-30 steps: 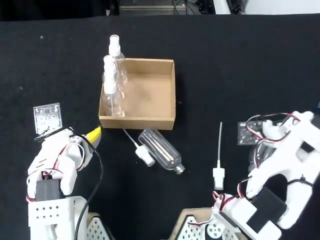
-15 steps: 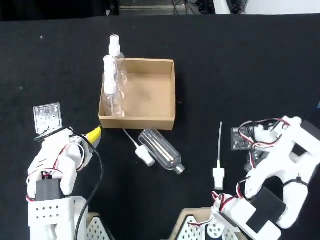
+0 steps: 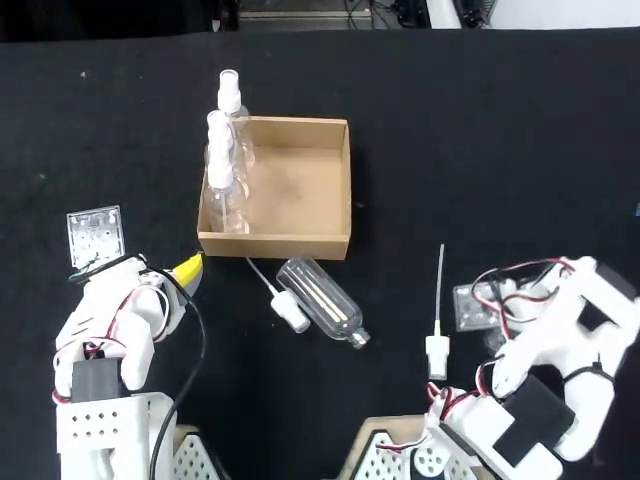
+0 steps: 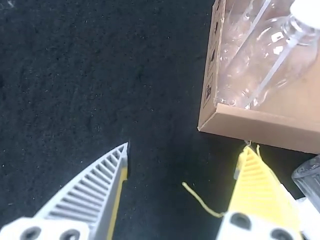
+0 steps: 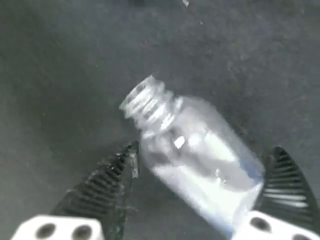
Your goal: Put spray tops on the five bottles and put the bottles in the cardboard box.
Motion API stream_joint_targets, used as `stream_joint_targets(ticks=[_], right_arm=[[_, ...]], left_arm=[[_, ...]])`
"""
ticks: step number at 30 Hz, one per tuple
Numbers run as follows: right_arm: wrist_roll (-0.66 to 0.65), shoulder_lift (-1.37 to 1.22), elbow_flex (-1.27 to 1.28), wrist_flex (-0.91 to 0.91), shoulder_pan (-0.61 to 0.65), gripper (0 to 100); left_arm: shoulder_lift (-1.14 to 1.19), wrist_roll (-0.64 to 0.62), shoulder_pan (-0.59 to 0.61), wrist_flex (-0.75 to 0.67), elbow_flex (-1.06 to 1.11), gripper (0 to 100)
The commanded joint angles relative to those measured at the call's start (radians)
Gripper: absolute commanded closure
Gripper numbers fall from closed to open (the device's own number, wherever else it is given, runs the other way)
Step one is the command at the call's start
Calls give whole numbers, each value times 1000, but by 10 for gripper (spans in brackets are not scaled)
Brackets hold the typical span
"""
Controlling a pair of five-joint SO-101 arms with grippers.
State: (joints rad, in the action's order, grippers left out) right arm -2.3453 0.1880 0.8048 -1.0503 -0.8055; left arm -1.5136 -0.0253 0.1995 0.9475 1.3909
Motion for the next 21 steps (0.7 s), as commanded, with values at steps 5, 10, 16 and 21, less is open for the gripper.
stream_joint_targets(ticks=[5, 10, 16, 21], right_arm=[[279, 61, 48, 152, -46, 854], [784, 61, 16, 172, -9, 858], [1425, 56, -25, 169, 8, 856], [1361, 61, -36, 44, 68, 743]], left_arm=[[-14, -2, 13, -23, -18, 679], [-14, -2, 13, -18, -21, 679], [-14, -2, 13, -18, -22, 679], [-14, -2, 13, -17, -22, 679]])
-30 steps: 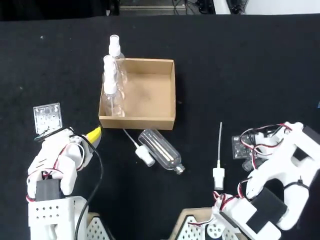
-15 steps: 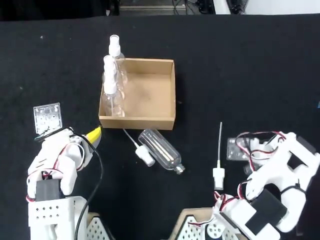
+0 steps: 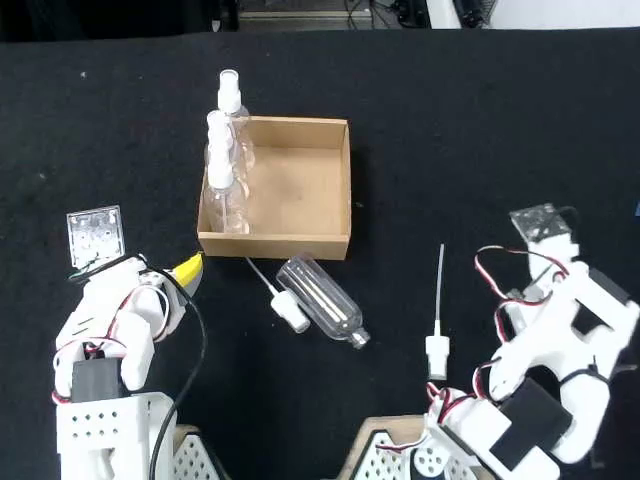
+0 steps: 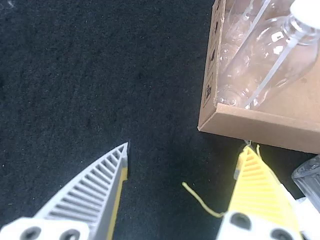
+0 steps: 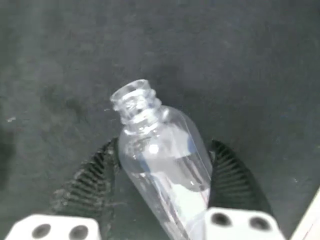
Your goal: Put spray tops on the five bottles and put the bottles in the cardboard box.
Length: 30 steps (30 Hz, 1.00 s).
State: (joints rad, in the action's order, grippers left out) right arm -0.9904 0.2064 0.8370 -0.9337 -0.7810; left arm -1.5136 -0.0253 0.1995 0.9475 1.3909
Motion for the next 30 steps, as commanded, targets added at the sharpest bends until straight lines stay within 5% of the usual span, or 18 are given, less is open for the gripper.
stream_joint_targets(ticks=[1, 11, 19, 30], right_arm=[[-3, 42, -87, -110, 58, 710], [-198, 42, -312, -305, 77, 649], [78, 102, -545, -730, 267, 805], [281, 274, -291, -732, 577, 807]], left_arm=[[-14, -2, 13, -17, -22, 679], [-14, -2, 13, -18, -21, 679], [-14, -2, 13, -18, -19, 679], [-14, -2, 13, -15, -24, 679]])
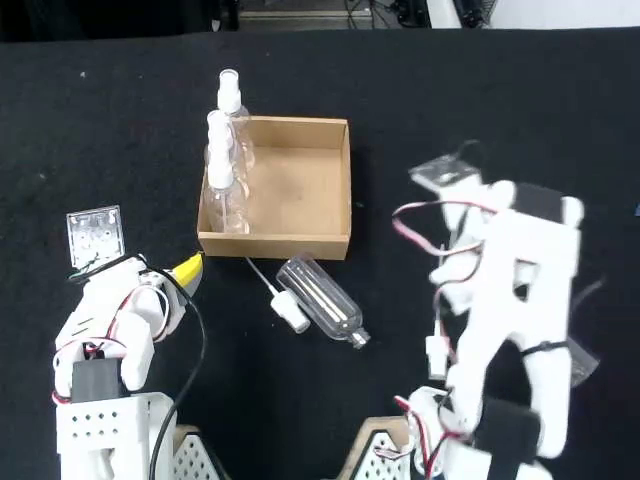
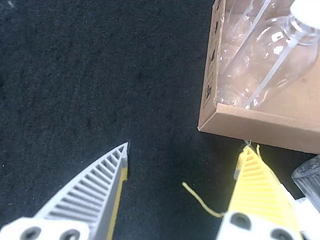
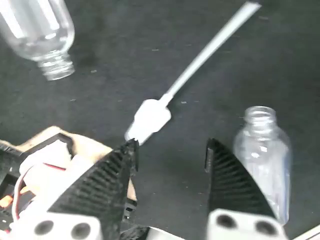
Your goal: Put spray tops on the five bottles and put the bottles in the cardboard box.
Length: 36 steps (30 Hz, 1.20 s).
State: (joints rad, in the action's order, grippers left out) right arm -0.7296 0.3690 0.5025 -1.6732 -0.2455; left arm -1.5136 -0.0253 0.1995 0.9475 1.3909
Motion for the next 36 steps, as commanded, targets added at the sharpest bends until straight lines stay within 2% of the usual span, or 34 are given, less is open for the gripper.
stream_joint_targets(ticks=[1, 7, 13, 18, 27, 33, 36], right_arm=[[20, 148, 82, 26, 41, 807], [63, 298, 288, 129, 48, 806], [71, 294, 398, 192, 48, 727], [71, 298, 572, 382, 49, 741], [72, 294, 711, 548, 41, 740], [74, 294, 727, 562, 48, 749], [95, 294, 727, 562, 48, 826]], left_arm=[[-14, -2, 13, -15, -24, 679], [-14, -2, 13, -18, -24, 679], [-14, -2, 13, -21, -19, 679], [-14, -2, 12, -21, -19, 679], [-14, -2, 12, -21, -16, 679], [-14, -2, 12, -21, -16, 679], [-14, -2, 12, -21, -18, 679]])
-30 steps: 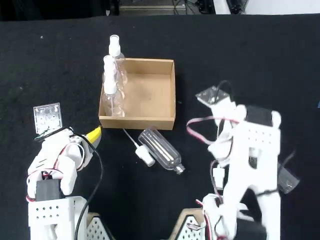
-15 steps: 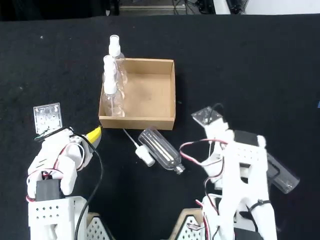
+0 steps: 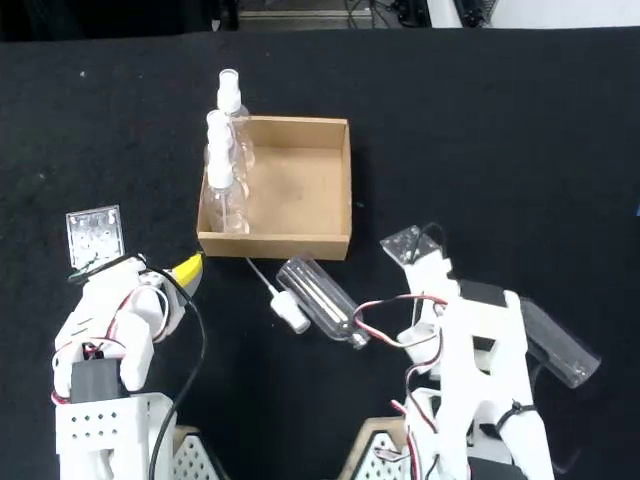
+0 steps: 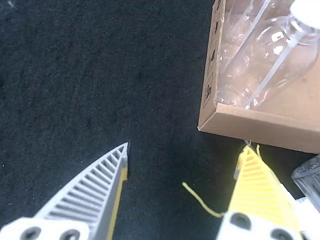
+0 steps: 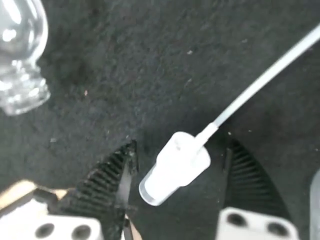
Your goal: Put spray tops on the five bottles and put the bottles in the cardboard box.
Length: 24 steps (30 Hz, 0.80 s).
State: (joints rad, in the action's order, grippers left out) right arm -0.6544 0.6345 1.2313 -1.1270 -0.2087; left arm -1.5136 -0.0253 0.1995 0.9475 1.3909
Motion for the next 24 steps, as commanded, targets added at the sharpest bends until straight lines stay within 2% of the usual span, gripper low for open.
stream_joint_targets(ticks=[1, 4, 7, 15, 20, 24], right_arm=[[17, 28, -2, 17, 11, 859], [17, 28, -7, 14, 11, 940], [18, 33, -18, 18, 11, 975], [26, 33, -186, 14, 12, 980], [103, 27, -269, 107, 28, 980], [178, 25, -213, 193, 89, 975]], left_arm=[[-14, -2, 12, -21, -16, 679], [-14, -2, 12, -21, -15, 679], [-14, -2, 12, -21, -15, 679], [-14, -2, 12, -21, -15, 679], [-14, -2, 12, -20, -15, 679], [-14, -2, 12, -17, -15, 679]])
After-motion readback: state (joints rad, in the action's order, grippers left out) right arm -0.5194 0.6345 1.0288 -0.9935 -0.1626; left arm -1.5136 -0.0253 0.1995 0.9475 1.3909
